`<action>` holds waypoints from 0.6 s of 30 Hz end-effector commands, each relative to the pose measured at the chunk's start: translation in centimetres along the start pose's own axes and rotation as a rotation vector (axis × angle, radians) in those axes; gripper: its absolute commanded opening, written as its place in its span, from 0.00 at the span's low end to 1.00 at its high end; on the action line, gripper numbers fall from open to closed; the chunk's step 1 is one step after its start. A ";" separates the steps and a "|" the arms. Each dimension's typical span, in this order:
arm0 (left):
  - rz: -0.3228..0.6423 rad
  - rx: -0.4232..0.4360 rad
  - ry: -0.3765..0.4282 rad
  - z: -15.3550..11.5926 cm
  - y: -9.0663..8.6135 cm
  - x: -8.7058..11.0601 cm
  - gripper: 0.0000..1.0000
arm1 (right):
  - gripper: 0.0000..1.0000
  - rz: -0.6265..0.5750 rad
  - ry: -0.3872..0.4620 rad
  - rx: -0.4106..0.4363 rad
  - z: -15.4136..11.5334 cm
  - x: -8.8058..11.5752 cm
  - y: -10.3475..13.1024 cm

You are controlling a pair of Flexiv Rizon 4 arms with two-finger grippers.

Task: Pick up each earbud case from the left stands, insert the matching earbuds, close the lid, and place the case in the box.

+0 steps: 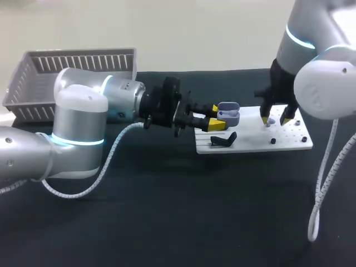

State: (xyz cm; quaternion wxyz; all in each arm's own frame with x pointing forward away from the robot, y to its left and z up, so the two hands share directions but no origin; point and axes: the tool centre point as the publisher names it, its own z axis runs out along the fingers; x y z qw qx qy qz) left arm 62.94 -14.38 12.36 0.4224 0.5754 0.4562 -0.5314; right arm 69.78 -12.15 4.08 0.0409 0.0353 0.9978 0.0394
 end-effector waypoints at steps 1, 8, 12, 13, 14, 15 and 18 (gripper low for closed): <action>0.001 -0.002 -0.001 0.0 0.0 0.1 0.00 | 0.45 0.002 0.009 -0.001 0.5 -0.5 0.0; 0.001 -0.002 -0.001 0.0 0.0 0.1 0.00 | 0.43 0.006 0.013 0.004 0.8 -0.9 0.1; 0.001 -0.002 -0.001 0.0 0.0 0.1 0.00 | 0.41 0.012 0.014 0.007 0.9 -1.0 0.0; 0.001 -0.002 -0.001 0.0 0.0 0.1 0.00 | 0.40 0.014 0.014 0.006 0.9 -1.0 0.0; 0.001 -0.002 -0.001 0.0 0.0 0.1 0.00 | 0.40 0.016 0.014 0.007 0.9 -1.1 -0.1; 0.001 -0.002 -0.001 0.0 0.0 0.1 0.00 | 0.40 0.020 0.014 0.009 1.0 -1.1 -0.1; 0.001 -0.002 -0.001 0.0 0.0 0.1 0.00 | 0.38 0.026 0.015 0.009 1.1 -1.1 -0.3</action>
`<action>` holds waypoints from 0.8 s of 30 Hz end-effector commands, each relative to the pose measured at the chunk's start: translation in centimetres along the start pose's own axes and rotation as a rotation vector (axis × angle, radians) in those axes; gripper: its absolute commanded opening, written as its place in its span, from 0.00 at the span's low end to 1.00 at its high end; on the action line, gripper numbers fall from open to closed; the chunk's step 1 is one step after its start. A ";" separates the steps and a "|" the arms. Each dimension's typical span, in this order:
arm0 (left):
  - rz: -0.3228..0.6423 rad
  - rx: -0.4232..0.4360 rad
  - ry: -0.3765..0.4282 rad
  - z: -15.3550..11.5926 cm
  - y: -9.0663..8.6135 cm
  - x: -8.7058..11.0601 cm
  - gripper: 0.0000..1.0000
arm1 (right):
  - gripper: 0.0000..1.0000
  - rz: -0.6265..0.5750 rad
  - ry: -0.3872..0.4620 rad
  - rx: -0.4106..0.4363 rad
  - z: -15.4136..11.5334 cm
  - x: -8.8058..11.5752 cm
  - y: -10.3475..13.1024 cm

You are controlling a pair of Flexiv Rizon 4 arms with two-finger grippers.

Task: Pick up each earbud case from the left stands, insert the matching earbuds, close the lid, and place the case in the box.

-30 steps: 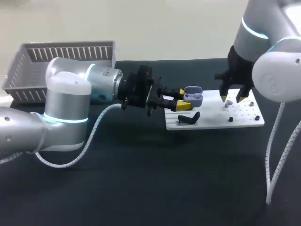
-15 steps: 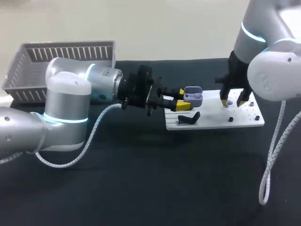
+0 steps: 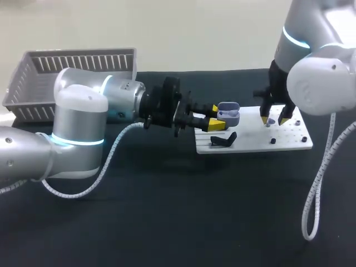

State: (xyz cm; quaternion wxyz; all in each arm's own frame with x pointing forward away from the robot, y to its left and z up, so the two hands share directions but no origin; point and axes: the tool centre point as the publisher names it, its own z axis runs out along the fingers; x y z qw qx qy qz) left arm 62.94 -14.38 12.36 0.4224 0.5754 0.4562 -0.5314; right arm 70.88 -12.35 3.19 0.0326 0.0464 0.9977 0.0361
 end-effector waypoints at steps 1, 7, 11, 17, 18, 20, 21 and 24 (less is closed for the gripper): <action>0.001 -0.002 -0.001 0.0 0.0 0.1 0.00 | 0.37 0.005 0.001 0.002 0.2 -0.1 -0.1; 0.001 -0.002 -0.001 0.0 0.0 0.1 0.00 | 0.35 0.003 0.004 0.003 0.4 -0.2 0.2; 0.001 -0.002 -0.001 0.0 0.0 0.1 0.00 | 0.33 0.003 0.004 0.004 0.4 -0.3 0.2; 0.001 -0.002 -0.001 0.0 0.0 0.1 0.00 | 0.24 0.006 0.007 0.006 0.5 -0.4 0.2; 0.001 -0.002 -0.001 0.0 0.0 0.1 0.00 | 0.21 0.007 0.009 0.006 0.6 -0.4 0.2; 0.001 -0.002 -0.001 0.0 0.0 0.1 0.00 | 0.22 0.009 0.012 0.007 0.7 -0.3 0.1; 0.001 -0.002 -0.001 0.0 0.0 0.1 0.00 | 0.21 0.009 0.014 0.007 0.7 -0.3 0.1; 0.001 -0.002 -0.001 0.0 0.0 0.1 0.00 | 0.13 0.012 0.014 0.009 0.7 -0.2 0.1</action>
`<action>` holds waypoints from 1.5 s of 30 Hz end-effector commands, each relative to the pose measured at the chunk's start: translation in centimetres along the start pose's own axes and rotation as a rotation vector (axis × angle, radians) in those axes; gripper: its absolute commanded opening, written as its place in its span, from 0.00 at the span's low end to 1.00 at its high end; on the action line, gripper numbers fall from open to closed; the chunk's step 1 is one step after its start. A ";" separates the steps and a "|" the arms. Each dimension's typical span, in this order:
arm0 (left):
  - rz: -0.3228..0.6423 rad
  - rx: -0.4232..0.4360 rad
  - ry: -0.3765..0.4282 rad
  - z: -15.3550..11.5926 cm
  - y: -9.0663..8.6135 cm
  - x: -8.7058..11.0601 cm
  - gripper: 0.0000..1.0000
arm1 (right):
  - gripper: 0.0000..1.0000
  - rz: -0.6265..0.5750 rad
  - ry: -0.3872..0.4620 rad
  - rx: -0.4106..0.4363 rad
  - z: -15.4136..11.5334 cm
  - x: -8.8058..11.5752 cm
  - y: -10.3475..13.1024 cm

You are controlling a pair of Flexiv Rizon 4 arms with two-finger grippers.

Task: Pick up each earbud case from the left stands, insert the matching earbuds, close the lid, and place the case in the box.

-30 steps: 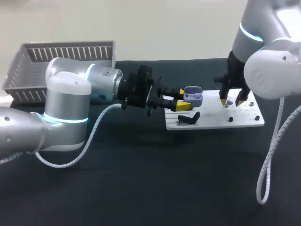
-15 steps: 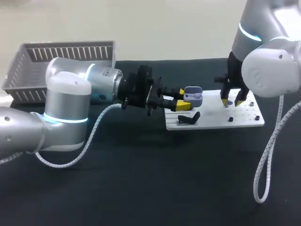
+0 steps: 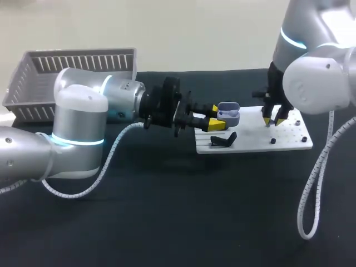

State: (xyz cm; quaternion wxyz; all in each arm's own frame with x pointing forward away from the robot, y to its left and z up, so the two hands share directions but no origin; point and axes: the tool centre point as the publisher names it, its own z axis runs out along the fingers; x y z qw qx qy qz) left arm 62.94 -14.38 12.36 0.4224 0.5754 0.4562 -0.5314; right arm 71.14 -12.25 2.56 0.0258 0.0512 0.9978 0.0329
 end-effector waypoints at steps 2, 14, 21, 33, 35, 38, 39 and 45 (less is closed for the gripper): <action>0.001 -0.002 -0.001 0.0 0.0 0.1 0.00 | 0.00 0.004 0.000 0.003 0.0 0.0 -0.1; 0.001 -0.002 -0.001 0.0 0.0 0.1 0.00 | 0.00 0.036 -0.034 -0.009 -3.3 1.2 -0.6; 0.001 -0.002 -0.001 0.0 0.0 0.1 0.00 | 0.00 0.049 -0.101 -0.020 -7.9 2.9 -1.4; 0.001 -0.002 -0.001 0.0 0.0 0.1 0.00 | 0.00 -0.153 -0.167 -0.036 -16.4 5.5 0.8; 0.001 -0.002 -0.001 0.0 0.0 0.1 0.00 | 0.00 -0.209 -0.153 -0.043 -17.3 5.9 1.6; 0.001 -0.002 -0.001 0.0 0.0 0.1 0.00 | 0.00 -0.292 -0.124 -0.050 -18.4 6.5 2.8; 0.001 -0.002 -0.001 0.0 0.0 0.1 0.00 | 0.00 -0.316 -0.116 -0.048 -18.7 6.7 3.3; 0.001 -0.002 -0.001 0.0 0.0 0.1 0.00 | 0.00 -0.442 -0.070 -0.031 -19.6 7.4 6.1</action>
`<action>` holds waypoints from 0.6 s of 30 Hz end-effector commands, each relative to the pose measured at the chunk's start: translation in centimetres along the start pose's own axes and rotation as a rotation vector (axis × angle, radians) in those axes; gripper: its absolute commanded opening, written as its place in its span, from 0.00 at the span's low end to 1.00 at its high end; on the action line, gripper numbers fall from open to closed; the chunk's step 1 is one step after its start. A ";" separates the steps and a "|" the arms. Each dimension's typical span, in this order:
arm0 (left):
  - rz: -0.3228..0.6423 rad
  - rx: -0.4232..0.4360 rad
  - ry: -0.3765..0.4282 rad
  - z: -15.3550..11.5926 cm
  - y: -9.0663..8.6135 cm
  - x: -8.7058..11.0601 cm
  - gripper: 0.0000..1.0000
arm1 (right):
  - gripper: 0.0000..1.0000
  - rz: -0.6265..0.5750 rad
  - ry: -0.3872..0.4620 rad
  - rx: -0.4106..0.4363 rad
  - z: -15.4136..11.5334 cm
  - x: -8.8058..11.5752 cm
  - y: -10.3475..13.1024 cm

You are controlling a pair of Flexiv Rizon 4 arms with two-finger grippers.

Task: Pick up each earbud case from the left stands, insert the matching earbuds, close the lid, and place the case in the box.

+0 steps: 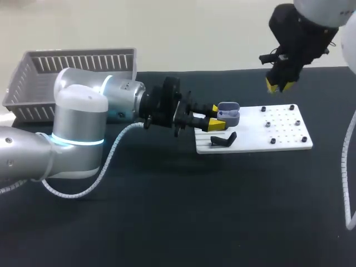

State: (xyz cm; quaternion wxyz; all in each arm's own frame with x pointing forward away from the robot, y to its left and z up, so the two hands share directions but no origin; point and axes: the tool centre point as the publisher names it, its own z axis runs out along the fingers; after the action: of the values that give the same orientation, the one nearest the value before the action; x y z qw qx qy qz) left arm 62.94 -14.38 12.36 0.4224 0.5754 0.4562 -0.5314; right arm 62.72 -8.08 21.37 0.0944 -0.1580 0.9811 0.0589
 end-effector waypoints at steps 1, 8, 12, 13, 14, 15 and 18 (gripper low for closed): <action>0.001 -0.002 -0.001 0.0 0.0 0.1 0.00 | 0.00 -0.030 0.066 0.032 -0.4 -1.3 1.6; 0.001 -0.002 -0.001 0.0 0.0 0.1 0.00 | 0.00 -0.087 0.119 0.064 0.8 -1.8 3.9; 0.001 -0.002 -0.001 0.0 0.0 0.1 0.00 | 0.00 -0.104 0.139 0.074 1.4 -1.7 5.0; 0.001 -0.002 -0.001 0.0 0.0 0.1 0.00 | 0.00 -0.110 0.146 0.067 1.5 -1.6 5.3; 0.001 -0.002 -0.001 0.0 0.0 0.1 0.00 | 0.00 -0.112 0.148 0.068 1.6 -1.4 5.5; 0.001 -0.002 -0.001 0.0 0.0 0.1 0.00 | 0.00 -0.113 0.153 0.069 1.6 -1.4 5.6; 0.001 -0.002 -0.001 0.0 0.0 0.1 0.00 | 0.00 -0.087 0.146 0.065 1.4 -1.3 5.2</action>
State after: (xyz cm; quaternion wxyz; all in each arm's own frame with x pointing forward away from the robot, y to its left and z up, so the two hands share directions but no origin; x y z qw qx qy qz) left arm 62.94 -14.38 12.36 0.4224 0.5754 0.4562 -0.5314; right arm 62.23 -2.50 20.33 0.0380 -0.2062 0.9777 0.0093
